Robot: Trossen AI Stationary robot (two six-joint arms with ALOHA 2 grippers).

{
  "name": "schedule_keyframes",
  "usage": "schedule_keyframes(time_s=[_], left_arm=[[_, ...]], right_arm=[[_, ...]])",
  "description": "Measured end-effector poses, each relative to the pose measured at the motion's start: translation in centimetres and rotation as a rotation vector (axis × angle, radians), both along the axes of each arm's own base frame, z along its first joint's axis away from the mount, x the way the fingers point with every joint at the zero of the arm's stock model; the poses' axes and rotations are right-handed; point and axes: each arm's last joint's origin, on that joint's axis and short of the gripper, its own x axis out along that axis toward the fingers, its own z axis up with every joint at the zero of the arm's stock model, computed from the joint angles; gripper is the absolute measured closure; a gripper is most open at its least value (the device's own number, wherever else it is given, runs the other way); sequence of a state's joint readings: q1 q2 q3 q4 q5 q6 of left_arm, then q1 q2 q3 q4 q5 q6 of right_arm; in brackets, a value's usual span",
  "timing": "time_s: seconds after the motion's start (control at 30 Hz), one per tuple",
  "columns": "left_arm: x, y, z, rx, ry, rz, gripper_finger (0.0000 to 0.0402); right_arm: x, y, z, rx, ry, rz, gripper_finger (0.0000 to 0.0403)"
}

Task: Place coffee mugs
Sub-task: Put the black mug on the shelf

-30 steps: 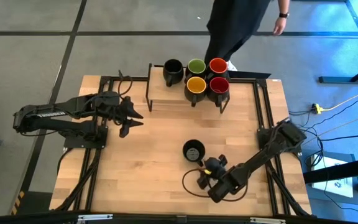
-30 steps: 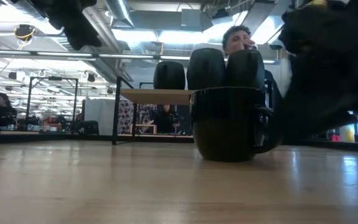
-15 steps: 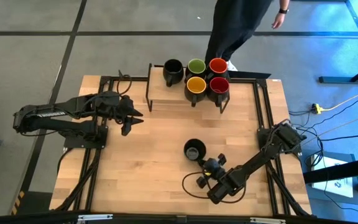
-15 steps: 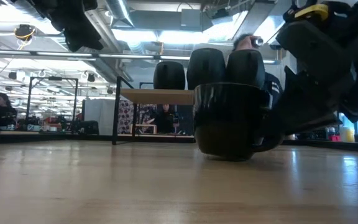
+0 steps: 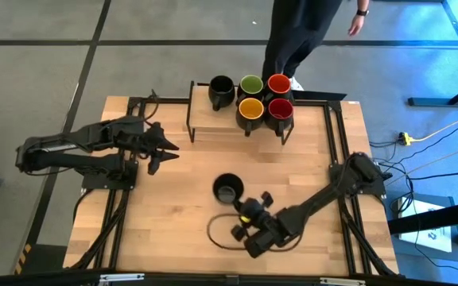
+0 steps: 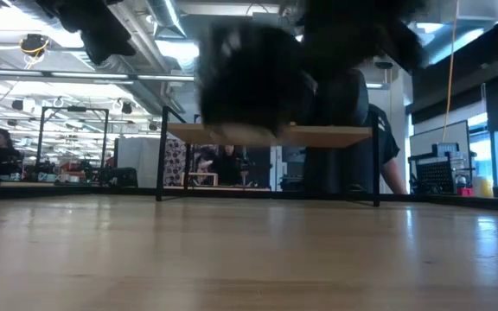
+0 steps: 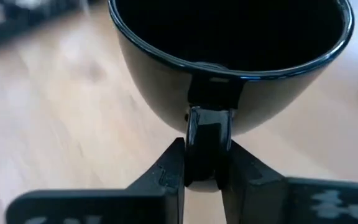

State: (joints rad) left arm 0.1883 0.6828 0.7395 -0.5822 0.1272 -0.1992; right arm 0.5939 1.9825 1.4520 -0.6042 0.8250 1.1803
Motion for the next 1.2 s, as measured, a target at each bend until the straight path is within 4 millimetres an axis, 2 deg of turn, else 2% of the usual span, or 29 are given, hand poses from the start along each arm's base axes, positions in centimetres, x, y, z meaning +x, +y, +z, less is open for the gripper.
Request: schedule_keyframes(time_s=[0.1,0.2,0.3,0.4,0.6,0.77,1.2], left_arm=[[-0.9,-0.2,0.0,0.015,0.01,-0.006,0.0263],[-1.7,-0.3,-0.3,0.038,0.058,-0.008,0.0263],[-2.2,-0.4,-0.4,0.038,0.079,-0.009,0.0263],[-2.2,-0.4,-0.4,0.041,0.078,-0.011,0.0263],[-2.2,-0.4,-0.4,0.06,0.078,-0.029,0.0263],[-2.2,-0.4,-0.4,0.076,0.079,-0.043,0.0263],[-2.2,-0.4,-0.4,0.105,0.079,-0.058,0.0263]], right_arm=[[2.2,-1.4,3.3,-0.02,-0.074,-0.053,0.0356],[4.2,-3.8,6.0,-0.037,-0.139,-0.134,0.0356],[5.8,-6.5,7.9,-0.048,-0.175,-0.192,0.0356],[7.0,-9.3,8.9,-0.033,-0.181,-0.224,0.0356],[8.1,-13.5,9.5,-0.038,-0.163,-0.288,0.0356],[8.3,-16.0,9.1,-0.01,-0.1,-0.296,0.0356],[8.3,-19.4,8.5,-0.018,-0.023,-0.348,0.0356]])
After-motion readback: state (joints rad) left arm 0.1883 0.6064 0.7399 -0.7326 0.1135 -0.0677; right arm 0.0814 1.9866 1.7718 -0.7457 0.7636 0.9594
